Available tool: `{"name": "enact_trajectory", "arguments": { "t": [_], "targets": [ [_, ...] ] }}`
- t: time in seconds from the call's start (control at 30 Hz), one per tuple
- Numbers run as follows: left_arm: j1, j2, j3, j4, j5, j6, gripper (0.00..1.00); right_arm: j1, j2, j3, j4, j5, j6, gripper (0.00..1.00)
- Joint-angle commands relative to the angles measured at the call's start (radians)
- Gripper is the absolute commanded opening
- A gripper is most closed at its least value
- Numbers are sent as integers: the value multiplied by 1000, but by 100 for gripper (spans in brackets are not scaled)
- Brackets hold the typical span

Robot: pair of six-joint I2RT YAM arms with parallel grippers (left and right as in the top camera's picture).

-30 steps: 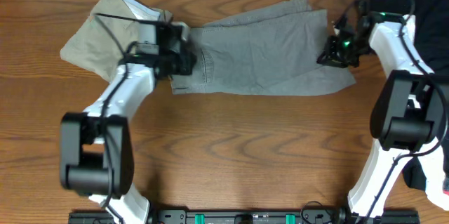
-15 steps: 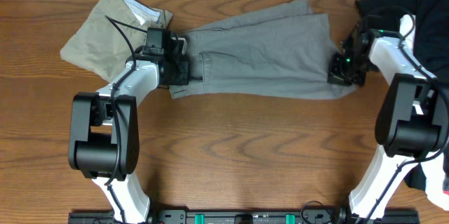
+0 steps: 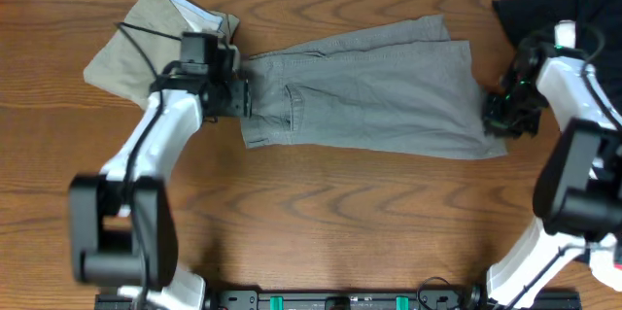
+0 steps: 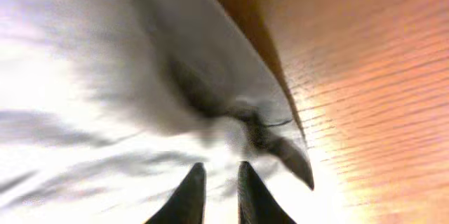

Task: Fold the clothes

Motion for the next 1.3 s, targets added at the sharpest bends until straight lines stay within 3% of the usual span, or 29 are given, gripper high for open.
{"name": "enact_trajectory", "arguments": {
  "t": [0.0,0.17,0.33,0.6,0.67,0.87,1.0,1.17,1.27],
  "targets": [
    [2,-95,0,-33,11,-69,79,0,-143,34,58,-196,-84,25],
    [7,-70,-11,-135,138,-97,84,32,-196,34,139,-425,-109,42],
    [40,56,-24,-131,293,-125,84,123,-147,31,153,-429,-109,45],
    [87,209,-24,-64,355,-142,87,237,14,31,153,-370,-39,34],
    [85,238,-24,-51,370,-146,88,251,64,31,153,-366,-21,25],
    [85,314,-24,18,564,-205,86,281,140,31,146,-319,-19,20],
    [76,316,-24,41,563,-253,80,290,140,31,144,-286,-19,20],
    [56,316,-24,81,564,-274,60,290,140,31,146,-286,-19,20],
    [30,317,-24,126,564,-288,52,290,139,31,146,-286,-20,20]
  ]
}}
